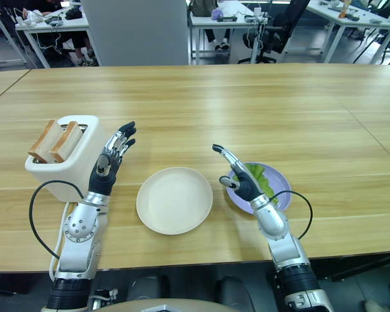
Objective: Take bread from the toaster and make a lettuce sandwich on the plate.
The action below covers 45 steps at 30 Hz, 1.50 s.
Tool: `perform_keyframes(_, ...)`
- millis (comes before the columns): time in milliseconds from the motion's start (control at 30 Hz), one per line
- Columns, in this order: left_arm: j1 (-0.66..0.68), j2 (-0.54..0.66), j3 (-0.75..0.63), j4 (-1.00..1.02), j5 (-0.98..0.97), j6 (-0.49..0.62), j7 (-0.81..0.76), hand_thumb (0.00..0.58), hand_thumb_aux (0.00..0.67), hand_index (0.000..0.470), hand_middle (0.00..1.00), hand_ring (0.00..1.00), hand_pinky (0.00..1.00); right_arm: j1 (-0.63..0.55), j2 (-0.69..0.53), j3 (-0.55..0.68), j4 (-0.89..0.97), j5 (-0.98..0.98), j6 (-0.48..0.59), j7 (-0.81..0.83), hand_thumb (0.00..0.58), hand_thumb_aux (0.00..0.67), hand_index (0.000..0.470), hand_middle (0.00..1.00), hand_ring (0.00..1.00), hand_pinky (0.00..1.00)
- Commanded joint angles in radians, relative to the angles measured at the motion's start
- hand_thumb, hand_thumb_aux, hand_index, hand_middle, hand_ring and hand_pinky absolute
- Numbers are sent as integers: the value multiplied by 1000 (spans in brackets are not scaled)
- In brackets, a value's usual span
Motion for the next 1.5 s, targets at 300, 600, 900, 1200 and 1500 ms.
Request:
perform_keyframes(300, 15, 22, -28, -8, 56, 9, -10, 0, 0, 0, 0, 0, 0, -1, 8, -56, -18, 70, 19, -16, 0, 0, 0, 0, 0, 0)
perform_keyframes(600, -150, 472, 268, -154, 563, 348, 34, 0, 0, 0, 0, 0, 0, 24, 0, -84, -66, 94, 47, -14, 0, 0, 0, 0, 0, 0)
perform_keyframes(900, -178, 868, 218, 141, 834, 555, -125, 0, 0, 0, 0, 0, 0, 39, 5, -90, -96, 89, 62, -16, 0, 0, 0, 0, 0, 0)
perform_keyframes(1200, -307, 873, -24, 458, 888, 545, -169, 0, 0, 0, 0, 0, 0, 55, 1, -101, -120, 89, 72, -19, 0, 0, 0, 0, 0, 0)
perform_keyframes(1500, -387, 857, -141, 614, 895, 517, -152, 0, 0, 0, 0, 0, 0, 61, -1, -103, -142, 96, 87, -11, 0, 0, 0, 0, 0, 0)
